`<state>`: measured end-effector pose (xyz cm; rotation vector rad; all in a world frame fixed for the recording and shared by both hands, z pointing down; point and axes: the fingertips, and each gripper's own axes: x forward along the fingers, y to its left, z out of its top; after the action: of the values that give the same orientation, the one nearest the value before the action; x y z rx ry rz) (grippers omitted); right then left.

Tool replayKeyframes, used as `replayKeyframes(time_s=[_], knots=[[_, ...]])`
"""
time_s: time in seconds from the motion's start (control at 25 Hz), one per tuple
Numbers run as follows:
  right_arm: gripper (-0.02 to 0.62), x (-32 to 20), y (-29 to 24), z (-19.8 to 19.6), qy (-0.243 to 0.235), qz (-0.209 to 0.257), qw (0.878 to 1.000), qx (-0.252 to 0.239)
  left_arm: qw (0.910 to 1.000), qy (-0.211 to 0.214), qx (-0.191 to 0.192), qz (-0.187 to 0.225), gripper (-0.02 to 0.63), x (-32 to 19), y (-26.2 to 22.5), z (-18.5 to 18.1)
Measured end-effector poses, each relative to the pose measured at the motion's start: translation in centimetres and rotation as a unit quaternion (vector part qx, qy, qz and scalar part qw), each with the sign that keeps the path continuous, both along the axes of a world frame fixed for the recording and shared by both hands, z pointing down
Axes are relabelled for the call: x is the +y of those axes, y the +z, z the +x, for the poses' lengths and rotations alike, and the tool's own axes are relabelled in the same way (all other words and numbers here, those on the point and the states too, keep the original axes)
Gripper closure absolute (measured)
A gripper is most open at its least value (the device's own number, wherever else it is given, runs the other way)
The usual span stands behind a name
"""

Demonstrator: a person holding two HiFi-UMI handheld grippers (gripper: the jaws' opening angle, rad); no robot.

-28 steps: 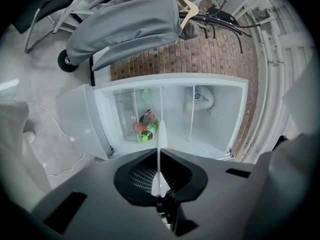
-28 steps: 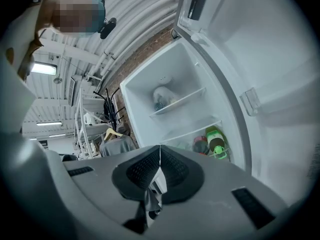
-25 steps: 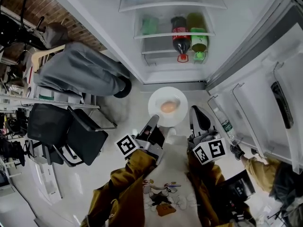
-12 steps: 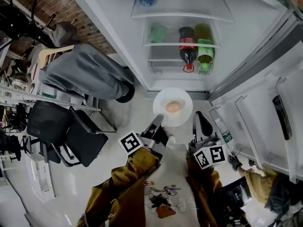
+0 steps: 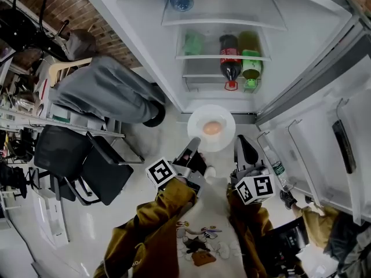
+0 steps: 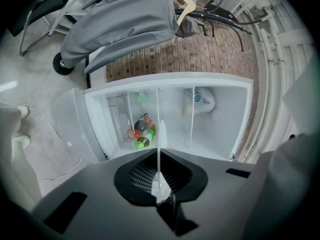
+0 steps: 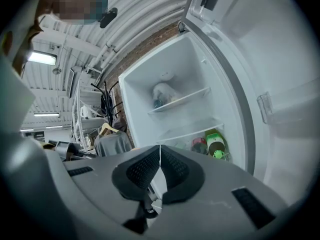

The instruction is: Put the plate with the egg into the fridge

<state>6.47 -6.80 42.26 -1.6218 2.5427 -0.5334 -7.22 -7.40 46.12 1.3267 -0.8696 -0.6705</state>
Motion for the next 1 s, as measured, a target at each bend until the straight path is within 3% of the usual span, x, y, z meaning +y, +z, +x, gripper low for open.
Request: replayKeyframes(time_s=[0.52,0.88,1.0], knots=[[0.589,-1.0,1.3,-2.5,-0.006,-0.021,0.998,0.053,0.9997,0.014,-0.007,-0.019,0.588,-2.4,1.7,-2.0],[0.590,-3.2,3.9,-3.0,0.009,-0.035,0.998,0.047,0.9993,-0.005,-0.032,-0.018,0.588,-5.1,3.4,-2.9],[0.589,-3.7,4.1,-3.3,0.011,-0.039,0.998,0.048,0.9995,-0.011,-0.022,-0.017,0.588,-5.4,3.3,-2.8]])
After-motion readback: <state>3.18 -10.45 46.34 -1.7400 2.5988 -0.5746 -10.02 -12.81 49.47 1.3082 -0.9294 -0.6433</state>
